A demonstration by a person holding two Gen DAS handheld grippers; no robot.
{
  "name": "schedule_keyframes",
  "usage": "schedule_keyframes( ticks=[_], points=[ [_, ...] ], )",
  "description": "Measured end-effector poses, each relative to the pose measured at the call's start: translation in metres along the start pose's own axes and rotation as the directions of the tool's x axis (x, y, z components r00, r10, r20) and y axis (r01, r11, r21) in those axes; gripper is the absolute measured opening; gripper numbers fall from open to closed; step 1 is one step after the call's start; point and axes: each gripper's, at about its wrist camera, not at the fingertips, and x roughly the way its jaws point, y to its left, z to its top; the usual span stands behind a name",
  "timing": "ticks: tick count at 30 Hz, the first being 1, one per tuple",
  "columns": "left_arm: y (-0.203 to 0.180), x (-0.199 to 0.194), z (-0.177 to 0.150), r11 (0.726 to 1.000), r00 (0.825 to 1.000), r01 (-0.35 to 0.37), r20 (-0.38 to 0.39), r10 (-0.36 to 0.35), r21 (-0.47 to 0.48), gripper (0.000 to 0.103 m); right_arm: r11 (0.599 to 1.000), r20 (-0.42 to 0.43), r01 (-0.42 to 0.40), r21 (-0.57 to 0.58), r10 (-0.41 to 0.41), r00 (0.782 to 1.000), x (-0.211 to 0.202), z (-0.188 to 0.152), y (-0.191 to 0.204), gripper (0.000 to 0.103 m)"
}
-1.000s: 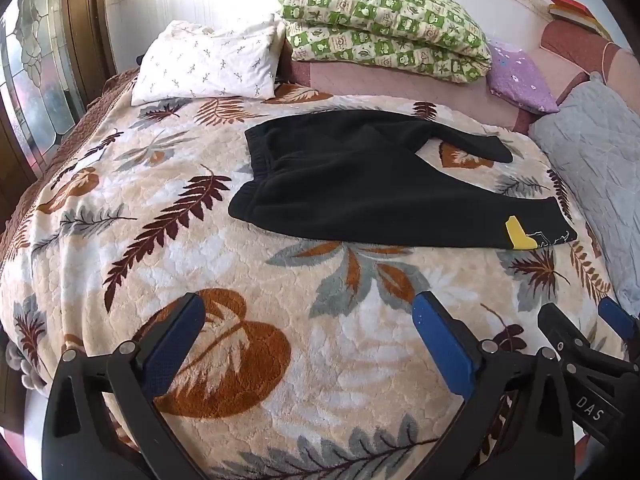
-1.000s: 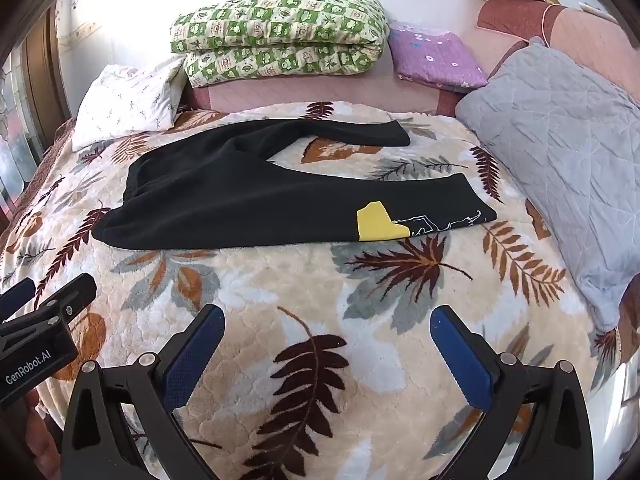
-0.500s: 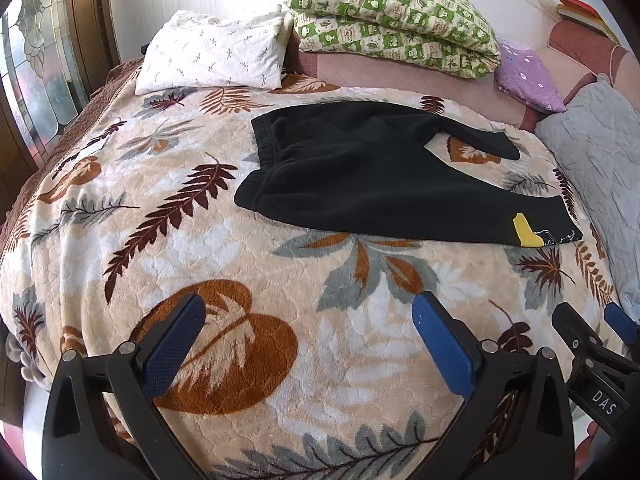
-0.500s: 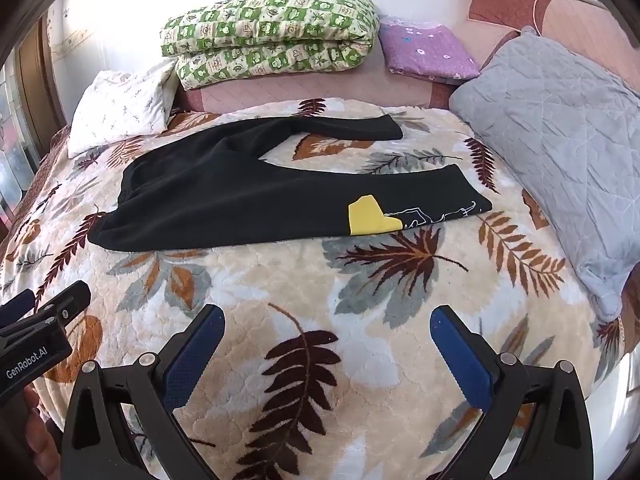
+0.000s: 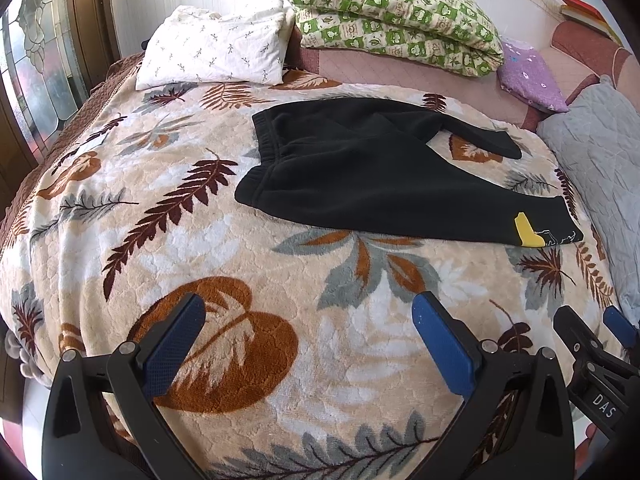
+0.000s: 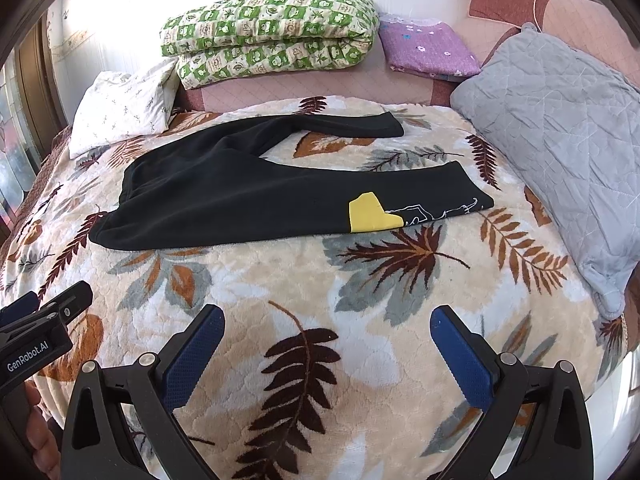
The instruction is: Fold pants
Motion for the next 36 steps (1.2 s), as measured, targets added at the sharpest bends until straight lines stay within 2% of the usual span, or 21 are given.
schedule_keyframes(
  ticks=[36],
  points=[
    [-0.0072,0.0037,0.0048,1.000,0.999,0.022,-0.023,-0.022,0.006,0.103,1.000,-0.019,-0.006,-0.005,0.006,1.000,0.0051,0.0014,-0.0021,0.103]
  ],
)
